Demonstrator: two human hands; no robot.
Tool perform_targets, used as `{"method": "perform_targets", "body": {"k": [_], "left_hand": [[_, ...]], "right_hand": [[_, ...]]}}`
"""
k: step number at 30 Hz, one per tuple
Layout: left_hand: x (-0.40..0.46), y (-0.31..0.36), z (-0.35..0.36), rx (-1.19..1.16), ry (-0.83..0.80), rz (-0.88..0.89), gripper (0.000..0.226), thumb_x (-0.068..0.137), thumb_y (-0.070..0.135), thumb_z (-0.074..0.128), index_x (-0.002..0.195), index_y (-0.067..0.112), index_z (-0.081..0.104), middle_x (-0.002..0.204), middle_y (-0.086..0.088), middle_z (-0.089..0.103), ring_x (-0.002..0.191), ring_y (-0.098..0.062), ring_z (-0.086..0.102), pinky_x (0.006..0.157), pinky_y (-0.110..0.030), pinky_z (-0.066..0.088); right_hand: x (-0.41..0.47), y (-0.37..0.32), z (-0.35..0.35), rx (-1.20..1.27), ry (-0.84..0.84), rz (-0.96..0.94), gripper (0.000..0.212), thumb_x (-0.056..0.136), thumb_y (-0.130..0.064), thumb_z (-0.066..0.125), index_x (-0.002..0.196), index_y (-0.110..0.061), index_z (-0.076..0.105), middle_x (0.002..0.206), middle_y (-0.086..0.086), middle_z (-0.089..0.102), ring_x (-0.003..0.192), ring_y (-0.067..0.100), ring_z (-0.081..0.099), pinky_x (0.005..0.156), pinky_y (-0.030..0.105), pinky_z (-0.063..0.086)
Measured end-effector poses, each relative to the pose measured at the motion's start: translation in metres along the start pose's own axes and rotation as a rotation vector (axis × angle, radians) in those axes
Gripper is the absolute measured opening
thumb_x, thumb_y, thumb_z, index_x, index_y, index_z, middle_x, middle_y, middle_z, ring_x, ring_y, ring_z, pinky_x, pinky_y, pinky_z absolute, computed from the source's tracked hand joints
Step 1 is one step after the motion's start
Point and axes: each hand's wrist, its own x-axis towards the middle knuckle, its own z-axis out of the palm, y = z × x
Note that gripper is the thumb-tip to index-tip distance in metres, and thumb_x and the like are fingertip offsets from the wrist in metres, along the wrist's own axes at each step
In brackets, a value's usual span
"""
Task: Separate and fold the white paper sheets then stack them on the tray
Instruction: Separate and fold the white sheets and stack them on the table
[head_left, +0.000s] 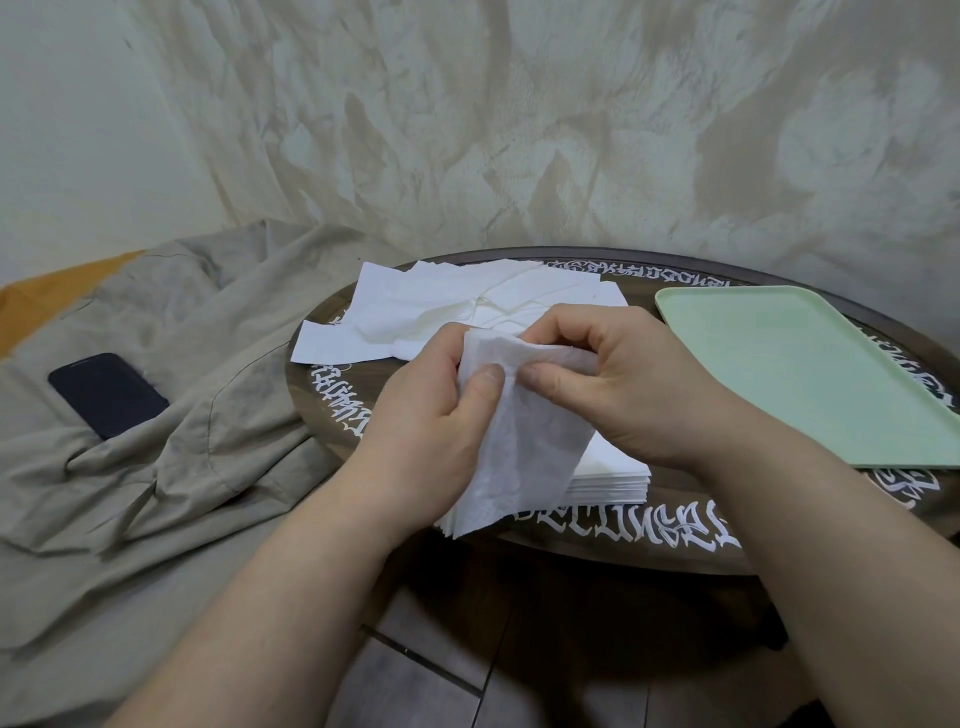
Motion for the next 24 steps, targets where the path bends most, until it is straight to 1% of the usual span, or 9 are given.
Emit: {"method": "perform_targets", "body": {"k": [6,12,14,15,16,18,19,21,24], "left_hand": [[0.000,-0.001,-0.001,-0.036,-0.028,-0.028,0.029,0.083,0.044,0.052,0.101,0.023,0.062,0.093,0.007,0.069,0.093,-0.019,0.065,0.086,-0.054,0.050],[0.002,-0.002,0.002,-0.101,-0.033,-0.054,0.034,0.085,0.041,0.050,0.109,0.020,0.064,0.103,0.003,0.072,0.103,-0.021,0.066,0.091,-0.054,0.051],[0.003,0.000,0.004,-0.121,0.006,-0.036,0.035,0.087,0.040,0.048,0.109,0.019,0.064,0.103,0.002,0.072,0.103,-0.022,0.067,0.091,-0.053,0.051],[0.004,0.001,0.004,-0.146,0.043,-0.030,0.033,0.087,0.038,0.048,0.107,0.019,0.065,0.102,0.002,0.073,0.102,-0.021,0.067,0.091,-0.052,0.052],[0.005,0.002,0.004,-0.189,0.076,-0.033,0.030,0.087,0.035,0.049,0.105,0.018,0.066,0.100,0.001,0.074,0.100,-0.020,0.069,0.091,-0.049,0.053],[0.007,0.004,0.002,-0.338,0.110,-0.058,0.021,0.090,0.028,0.054,0.101,0.017,0.068,0.098,-0.001,0.076,0.096,-0.020,0.071,0.086,-0.041,0.057],[0.007,0.006,0.001,-0.429,0.112,-0.076,0.015,0.094,0.023,0.057,0.099,0.017,0.069,0.095,-0.002,0.076,0.092,-0.018,0.072,0.081,-0.036,0.058],[0.008,0.011,0.001,-0.565,0.122,-0.103,0.017,0.099,0.015,0.053,0.095,0.015,0.069,0.088,-0.001,0.076,0.082,-0.014,0.072,0.072,-0.027,0.057],[0.011,0.014,0.007,-0.614,0.209,-0.117,0.025,0.103,0.019,0.047,0.090,0.015,0.068,0.085,-0.002,0.075,0.081,-0.016,0.070,0.073,-0.032,0.056]], "right_hand": [[0.000,-0.001,0.001,-0.007,-0.010,-0.026,0.014,0.086,-0.013,0.069,0.079,-0.025,0.067,0.076,-0.010,0.066,0.071,-0.001,0.055,0.066,0.017,0.041],[0.001,0.000,0.006,0.006,0.038,-0.022,0.012,0.086,-0.014,0.069,0.079,-0.022,0.066,0.073,-0.010,0.064,0.070,0.000,0.053,0.063,0.014,0.040],[0.001,-0.003,0.011,0.014,0.095,-0.019,0.010,0.085,-0.014,0.070,0.084,-0.021,0.064,0.078,-0.008,0.064,0.071,0.001,0.054,0.065,0.014,0.040],[0.002,-0.005,0.013,0.029,0.134,-0.015,0.013,0.084,-0.015,0.071,0.090,-0.022,0.062,0.086,-0.008,0.064,0.077,0.002,0.056,0.069,0.014,0.042],[0.003,-0.005,0.015,0.057,0.179,0.004,0.022,0.083,-0.019,0.073,0.099,-0.026,0.060,0.097,-0.009,0.063,0.087,0.002,0.058,0.076,0.014,0.044],[0.005,-0.003,0.014,0.195,0.243,0.088,0.048,0.076,-0.032,0.074,0.119,-0.033,0.052,0.119,-0.012,0.058,0.109,0.002,0.056,0.092,0.020,0.045],[0.005,-0.003,0.014,0.305,0.242,0.137,0.054,0.073,-0.036,0.072,0.122,-0.035,0.050,0.122,-0.013,0.058,0.113,0.003,0.057,0.097,0.025,0.046],[0.005,-0.001,0.016,0.542,0.163,0.223,0.051,0.075,-0.034,0.072,0.122,-0.028,0.054,0.116,-0.009,0.067,0.108,0.009,0.064,0.099,0.037,0.050],[0.004,-0.003,0.028,0.644,0.033,0.233,0.037,0.088,-0.023,0.068,0.123,-0.016,0.060,0.113,0.000,0.071,0.106,0.015,0.067,0.099,0.039,0.050]]}}
